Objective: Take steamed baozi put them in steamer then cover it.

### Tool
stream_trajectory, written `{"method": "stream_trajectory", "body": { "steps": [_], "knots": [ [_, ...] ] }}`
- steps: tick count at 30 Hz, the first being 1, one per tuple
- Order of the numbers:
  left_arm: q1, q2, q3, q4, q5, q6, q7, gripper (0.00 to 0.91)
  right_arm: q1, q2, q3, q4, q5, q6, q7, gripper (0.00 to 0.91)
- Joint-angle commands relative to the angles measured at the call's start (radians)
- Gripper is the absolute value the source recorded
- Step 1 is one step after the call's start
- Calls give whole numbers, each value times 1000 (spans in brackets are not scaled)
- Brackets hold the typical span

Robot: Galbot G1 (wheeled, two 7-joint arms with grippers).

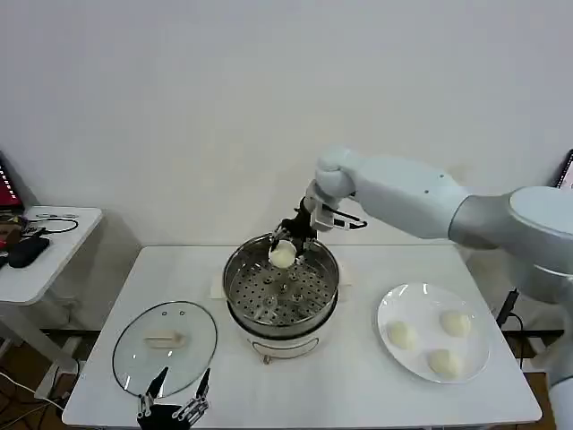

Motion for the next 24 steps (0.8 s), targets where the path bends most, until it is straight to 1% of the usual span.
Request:
{"method": "stream_trajectory", "body": {
  "steps": [1,11,12,14,16,24],
  "knots": [
    [0,1,0,0,0,0,1,907,-30,7,8,-12,-63,22,10,655],
    [5,2,-2,0,-5,0,1,907,-67,31,22,-57,-95,22,12,665],
    [5,1,-2,1,-5,-1,1,907,-70,32,26,-59,-94,22,12,826],
    [5,0,-1,2,-5,-1,1,907,-73,35,30,-63,-94,23,13,877],
    [4,-2,1,2,-5,-1,1,907,-74,35,30,-64,-94,23,12,907],
    [1,-2,3,1,-5,0,1,907,-76,28,34,-57,-80,22,21,907]
  ]
}}
